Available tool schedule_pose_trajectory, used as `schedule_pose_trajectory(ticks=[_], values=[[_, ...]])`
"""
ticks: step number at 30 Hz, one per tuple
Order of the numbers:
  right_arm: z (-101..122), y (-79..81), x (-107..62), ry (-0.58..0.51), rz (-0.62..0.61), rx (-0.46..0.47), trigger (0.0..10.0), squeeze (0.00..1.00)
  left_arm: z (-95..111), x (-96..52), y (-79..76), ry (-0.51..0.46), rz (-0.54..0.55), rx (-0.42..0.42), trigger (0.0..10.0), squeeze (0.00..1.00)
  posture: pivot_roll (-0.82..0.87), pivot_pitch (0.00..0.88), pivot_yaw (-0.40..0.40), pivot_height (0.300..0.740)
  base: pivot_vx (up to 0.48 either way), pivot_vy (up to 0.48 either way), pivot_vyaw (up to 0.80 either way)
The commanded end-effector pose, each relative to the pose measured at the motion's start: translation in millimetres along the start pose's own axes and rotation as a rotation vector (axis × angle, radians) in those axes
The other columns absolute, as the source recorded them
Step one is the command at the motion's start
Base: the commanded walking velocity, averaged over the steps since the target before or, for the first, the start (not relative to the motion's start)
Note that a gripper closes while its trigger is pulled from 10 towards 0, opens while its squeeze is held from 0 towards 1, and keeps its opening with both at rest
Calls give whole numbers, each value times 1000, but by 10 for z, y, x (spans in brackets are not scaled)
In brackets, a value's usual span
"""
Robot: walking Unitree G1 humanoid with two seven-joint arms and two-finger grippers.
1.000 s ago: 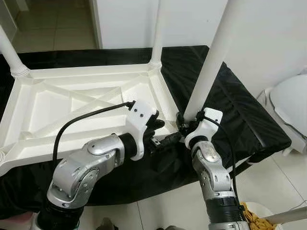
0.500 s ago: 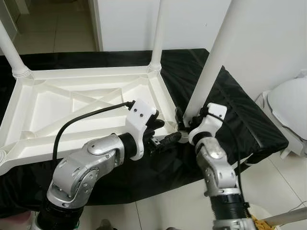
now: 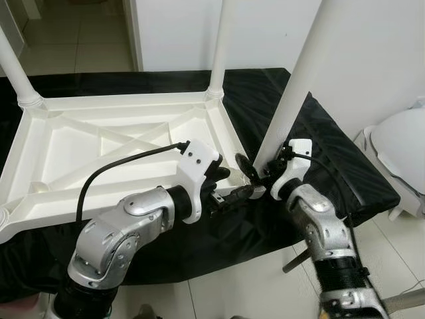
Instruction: Building children table
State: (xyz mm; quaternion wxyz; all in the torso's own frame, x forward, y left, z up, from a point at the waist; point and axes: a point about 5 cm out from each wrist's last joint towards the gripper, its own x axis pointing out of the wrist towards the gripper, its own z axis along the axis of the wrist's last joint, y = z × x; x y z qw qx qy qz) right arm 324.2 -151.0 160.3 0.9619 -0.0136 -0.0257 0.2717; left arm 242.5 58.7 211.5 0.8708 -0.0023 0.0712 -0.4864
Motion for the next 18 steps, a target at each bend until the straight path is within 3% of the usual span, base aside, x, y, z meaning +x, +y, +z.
schedule_pose_trajectory(ticks=[1,10,18], values=[[-28,-36,-13,7,62,-6,10000,0,2,15,12,0,10,2,10000,0,1,47,-65,740,0,0,0],[-50,-256,-2,41,183,-66,10000,0,20,-8,32,1,13,7,10000,0,4,51,-47,740,0,0,0],[-50,-300,68,60,239,-91,10000,0,32,-10,37,2,11,10,10000,0,8,51,-42,740,0,0,0]])
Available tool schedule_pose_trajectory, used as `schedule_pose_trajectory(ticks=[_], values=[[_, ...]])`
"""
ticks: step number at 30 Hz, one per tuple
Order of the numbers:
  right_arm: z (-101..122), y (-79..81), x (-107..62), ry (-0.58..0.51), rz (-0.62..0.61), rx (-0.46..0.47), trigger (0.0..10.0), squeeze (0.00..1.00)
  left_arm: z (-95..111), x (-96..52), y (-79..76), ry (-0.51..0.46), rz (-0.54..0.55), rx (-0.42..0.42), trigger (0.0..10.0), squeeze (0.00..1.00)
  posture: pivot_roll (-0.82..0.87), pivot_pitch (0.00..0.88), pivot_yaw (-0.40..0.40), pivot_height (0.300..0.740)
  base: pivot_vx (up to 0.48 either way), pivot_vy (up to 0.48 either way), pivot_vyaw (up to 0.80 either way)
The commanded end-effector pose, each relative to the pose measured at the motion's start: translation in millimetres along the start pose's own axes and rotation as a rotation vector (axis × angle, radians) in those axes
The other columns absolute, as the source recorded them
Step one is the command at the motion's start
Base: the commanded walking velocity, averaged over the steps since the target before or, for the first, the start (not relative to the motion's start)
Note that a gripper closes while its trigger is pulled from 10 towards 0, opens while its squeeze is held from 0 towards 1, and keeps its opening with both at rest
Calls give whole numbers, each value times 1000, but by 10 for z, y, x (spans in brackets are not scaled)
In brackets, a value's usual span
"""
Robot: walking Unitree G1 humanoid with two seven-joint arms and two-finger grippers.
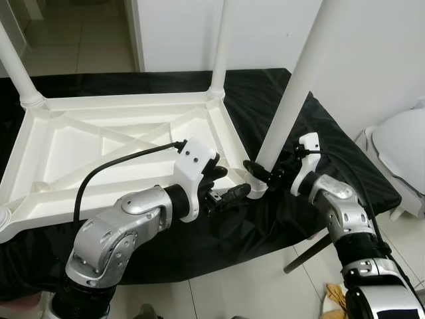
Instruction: Building children table
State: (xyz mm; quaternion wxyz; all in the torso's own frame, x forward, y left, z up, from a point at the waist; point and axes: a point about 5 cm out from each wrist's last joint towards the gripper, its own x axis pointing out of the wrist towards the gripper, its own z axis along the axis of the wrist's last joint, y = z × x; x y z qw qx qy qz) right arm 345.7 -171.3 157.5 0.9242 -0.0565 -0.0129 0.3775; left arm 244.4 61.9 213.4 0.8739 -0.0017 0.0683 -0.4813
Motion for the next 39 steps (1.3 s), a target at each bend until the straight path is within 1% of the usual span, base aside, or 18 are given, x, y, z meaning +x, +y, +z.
schedule_pose_trajectory(ticks=[1,2,4,5,9,16,21,23,25,27,29,30,31,33,34,35,38,39], values=[[-15,-21,2,21,26,-21,10000,0,13,10,5,7,-1,6,10000,0,8,51,-42,740,0,0,0],[-34,-15,15,29,44,-19,1843,0,14,9,2,8,-2,6,10000,0,14,51,-42,740,0,0,0],[-34,-15,15,29,44,-19,1843,0,14,9,2,8,-2,6,10000,0,14,51,-42,740,0,0,0],[-58,-12,22,34,61,-16,0,0,13,6,-1,9,-2,7,10000,0,16,53,-42,740,0,0,0],[-112,5,12,44,100,-2,0,0,12,-7,-5,11,1,6,10000,0,18,59,-43,740,0,0,0],[-141,11,-20,41,109,4,0,0,8,-10,-12,11,2,4,10000,0,18,59,-47,740,0,0,0],[-152,1,-51,33,88,18,0,0,1,-12,-14,13,1,2,10000,0,12,58,-49,740,0,0,0],[-153,-10,-71,21,56,34,0,0,-5,-8,-22,14,-2,1,10000,0,10,54,-55,740,0,0,0],[-153,-10,-71,21,56,34,0,0,-5,-8,-22,14,-2,1,10000,0,10,54,-55,740,0,0,0],[-145,-1,-77,3,14,50,0,0,-10,-9,-30,14,-4,2,10000,0,9,51,-60,740,0,0,0],[-145,-1,-77,3,14,50,0,0,-10,-9,-30,14,-4,2,10000,0,9,51,-60,740,0,0,0],[-145,19,-73,-6,-19,61,0,0,-12,-9,-29,14,-3,2,10000,0,9,50,-62,740,0,0,0],[-145,19,-73,-6,-19,61,0,0,-12,-9,-29,14,-3,2,10000,0,9,50,-62,740,0,0,0],[-174,87,-53,-4,-109,69,0,0,-16,-7,-34,13,-4,1,10000,0,5,46,-68,740,0,0,0],[-174,87,-53,-4,-109,69,0,0,-16,-7,-34,13,-4,1,10000,0,5,46,-68,740,0,0,0],[-185,119,-47,-3,-142,71,0,0,-18,-6,-39,13,-5,1,10000,0,5,44,-70,740,0,0,0],[-190,167,-35,-4,-157,76,0,0,-18,-4,-40,13,-5,1,10000,0,5,44,-70,740,0,0,0],[-188,276,-8,-7,-189,83,0,0,-18,-4,-33,13,-4,2,10000,0,3,43,-68,740,0,0,0]])
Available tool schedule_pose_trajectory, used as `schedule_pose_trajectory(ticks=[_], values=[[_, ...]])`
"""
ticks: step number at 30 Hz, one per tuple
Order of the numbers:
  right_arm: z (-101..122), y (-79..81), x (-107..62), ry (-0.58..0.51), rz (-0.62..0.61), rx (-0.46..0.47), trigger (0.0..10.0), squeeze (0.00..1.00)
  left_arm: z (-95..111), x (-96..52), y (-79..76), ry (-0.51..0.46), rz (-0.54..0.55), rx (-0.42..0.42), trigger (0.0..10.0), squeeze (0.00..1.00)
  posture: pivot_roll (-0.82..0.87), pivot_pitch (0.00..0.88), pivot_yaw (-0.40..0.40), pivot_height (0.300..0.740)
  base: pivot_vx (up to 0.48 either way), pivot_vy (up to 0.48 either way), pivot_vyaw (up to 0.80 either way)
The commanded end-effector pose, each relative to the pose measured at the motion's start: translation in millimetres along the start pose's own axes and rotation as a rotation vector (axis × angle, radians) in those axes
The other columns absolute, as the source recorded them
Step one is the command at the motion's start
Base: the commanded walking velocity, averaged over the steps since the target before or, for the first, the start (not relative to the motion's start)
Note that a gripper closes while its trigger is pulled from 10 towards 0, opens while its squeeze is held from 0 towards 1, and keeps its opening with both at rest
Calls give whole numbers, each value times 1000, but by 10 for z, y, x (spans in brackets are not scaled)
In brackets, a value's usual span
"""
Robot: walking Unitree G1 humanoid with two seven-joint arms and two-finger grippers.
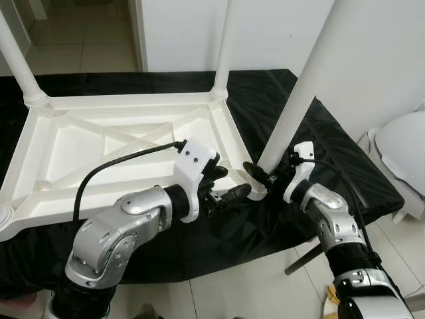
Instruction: Building children table
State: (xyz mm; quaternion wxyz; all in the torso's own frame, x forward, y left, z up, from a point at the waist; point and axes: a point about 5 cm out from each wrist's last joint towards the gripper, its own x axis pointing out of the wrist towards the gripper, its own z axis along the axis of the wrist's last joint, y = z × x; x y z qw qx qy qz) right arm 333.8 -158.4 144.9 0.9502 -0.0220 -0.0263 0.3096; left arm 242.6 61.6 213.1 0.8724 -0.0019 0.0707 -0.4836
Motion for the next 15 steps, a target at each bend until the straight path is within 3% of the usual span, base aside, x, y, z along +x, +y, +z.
schedule_pose_trajectory(ticks=[1,6,15], values=[[-86,79,-32,36,-43,24,0,0,-14,3,-17,9,2,4,10000,0,3,43,-68,740,0,0,0],[-57,223,10,23,-156,53,0,0,-2,-1,4,8,5,5,10000,0,-3,51,-56,740,0,0,0],[-12,302,95,10,-363,50,0,0,4,9,7,7,-2,3,10000,0,-9,52,-45,740,0,0,0]])
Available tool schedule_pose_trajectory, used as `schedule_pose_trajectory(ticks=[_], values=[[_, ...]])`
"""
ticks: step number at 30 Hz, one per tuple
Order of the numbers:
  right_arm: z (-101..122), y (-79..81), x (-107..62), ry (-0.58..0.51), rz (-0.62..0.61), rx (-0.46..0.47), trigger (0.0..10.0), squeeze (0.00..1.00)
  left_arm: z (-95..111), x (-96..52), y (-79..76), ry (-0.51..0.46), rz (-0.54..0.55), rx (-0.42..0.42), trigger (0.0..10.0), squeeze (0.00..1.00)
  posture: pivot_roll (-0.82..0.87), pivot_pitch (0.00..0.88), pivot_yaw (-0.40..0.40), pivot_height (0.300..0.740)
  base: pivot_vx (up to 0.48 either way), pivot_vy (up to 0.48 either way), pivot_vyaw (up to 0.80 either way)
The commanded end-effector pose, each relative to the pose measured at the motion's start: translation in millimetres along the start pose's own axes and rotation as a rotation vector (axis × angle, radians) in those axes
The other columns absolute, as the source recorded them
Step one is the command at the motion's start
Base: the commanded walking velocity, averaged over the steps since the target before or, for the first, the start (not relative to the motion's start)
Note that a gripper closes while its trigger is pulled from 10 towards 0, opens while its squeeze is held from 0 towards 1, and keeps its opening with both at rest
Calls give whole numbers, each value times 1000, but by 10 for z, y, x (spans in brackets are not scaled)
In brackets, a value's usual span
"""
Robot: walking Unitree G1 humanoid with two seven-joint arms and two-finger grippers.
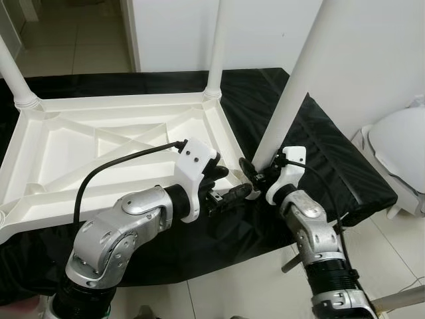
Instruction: Building children table
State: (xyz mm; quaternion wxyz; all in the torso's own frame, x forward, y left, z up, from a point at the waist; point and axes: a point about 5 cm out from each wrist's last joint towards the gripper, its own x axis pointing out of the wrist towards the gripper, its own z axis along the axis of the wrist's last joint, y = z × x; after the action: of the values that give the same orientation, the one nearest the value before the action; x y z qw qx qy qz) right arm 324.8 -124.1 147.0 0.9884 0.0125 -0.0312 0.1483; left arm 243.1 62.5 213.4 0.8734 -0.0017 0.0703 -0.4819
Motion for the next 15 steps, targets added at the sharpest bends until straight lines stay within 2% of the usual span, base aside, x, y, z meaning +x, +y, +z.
schedule_pose_trajectory(ticks=[1,4,5,7,9,13,14,15], values=[[-47,-10,-19,29,-86,-2,0,0,5,17,0,7,-6,3,10000,0,-9,51,-45,740,0,0,0],[-51,20,-17,29,-139,12,0,0,9,19,2,7,-6,4,10000,0,-11,52,-44,740,0,0,0],[-75,54,-12,44,-195,18,0,0,10,23,1,6,-7,5,10000,0,-14,52,-43,740,0,0,0],[-75,54,-12,44,-195,18,0,0,10,23,1,6,-7,5,10000,0,-14,52,-43,740,0,0,0],[-84,156,-7,59,-261,29,0,0,13,31,-1,4,-9,3,10000,0,-10,52,-46,740,0,0,0],[-82,183,-11,69,-267,46,0,0,18,30,1,2,-7,4,10000,0,-8,53,-50,740,0,0,0],[-76,180,-12,75,-264,36,8667,0,19,26,4,1,-4,3,10000,0,-6,53,-52,740,0,0,0],[-76,180,-12,75,-264,36,8667,0,19,26,4,1,-4,3,10000,0,-6,53,-52,740,0,0,0]])
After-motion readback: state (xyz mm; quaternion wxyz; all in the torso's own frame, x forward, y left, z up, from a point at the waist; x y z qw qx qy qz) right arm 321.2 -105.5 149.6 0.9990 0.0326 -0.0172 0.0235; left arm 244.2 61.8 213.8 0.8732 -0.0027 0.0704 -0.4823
